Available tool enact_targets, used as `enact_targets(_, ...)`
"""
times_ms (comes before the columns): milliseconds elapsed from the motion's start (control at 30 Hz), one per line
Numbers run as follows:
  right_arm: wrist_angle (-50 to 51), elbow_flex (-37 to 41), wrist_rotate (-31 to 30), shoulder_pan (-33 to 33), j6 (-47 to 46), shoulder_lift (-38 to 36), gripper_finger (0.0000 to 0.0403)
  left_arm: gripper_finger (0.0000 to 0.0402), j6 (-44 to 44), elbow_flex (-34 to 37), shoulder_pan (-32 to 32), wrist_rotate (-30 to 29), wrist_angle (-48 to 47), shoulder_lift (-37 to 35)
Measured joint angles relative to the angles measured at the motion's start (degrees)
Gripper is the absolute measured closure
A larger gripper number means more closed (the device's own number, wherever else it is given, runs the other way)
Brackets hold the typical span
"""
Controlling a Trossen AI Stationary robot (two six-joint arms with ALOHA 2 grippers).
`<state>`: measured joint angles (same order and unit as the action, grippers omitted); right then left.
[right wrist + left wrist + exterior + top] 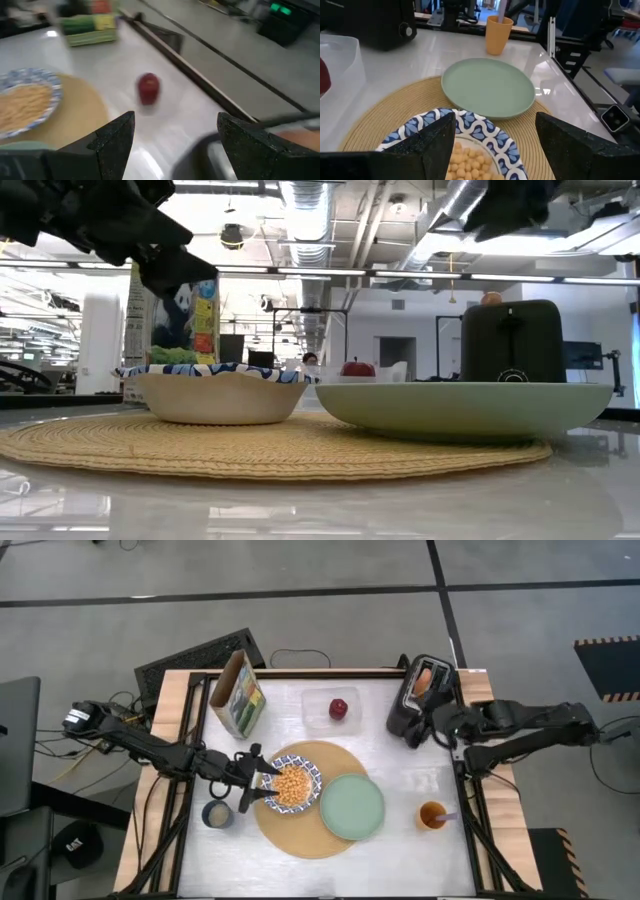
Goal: Arrange a breakfast setting
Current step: Put the bagel on the green plate
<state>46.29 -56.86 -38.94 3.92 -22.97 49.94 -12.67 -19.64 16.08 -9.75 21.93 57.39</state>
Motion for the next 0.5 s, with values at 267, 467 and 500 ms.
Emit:
enact_targets(267, 8.0, 0.0, 0.0, -13.1, -8.4, -1.5, 0.0092, 0.0143, 0.0, 0.0, 0.0, -2.9, 0.6, 0.7)
enact_targets(467, 10.6, 0.0, 0.0, -22.3, -12.3, 0.5, 0.0092, 0.0143, -0.2, 0.0, 0.0, -5.0, 0.5, 0.8)
enact_targets(500, 10.6, 0.0, 0.0, -23.5, -12.6, 1.0, 0.0092, 0.0143, -0.5, 0.0, 0.0, -5.1, 0.4, 0.8)
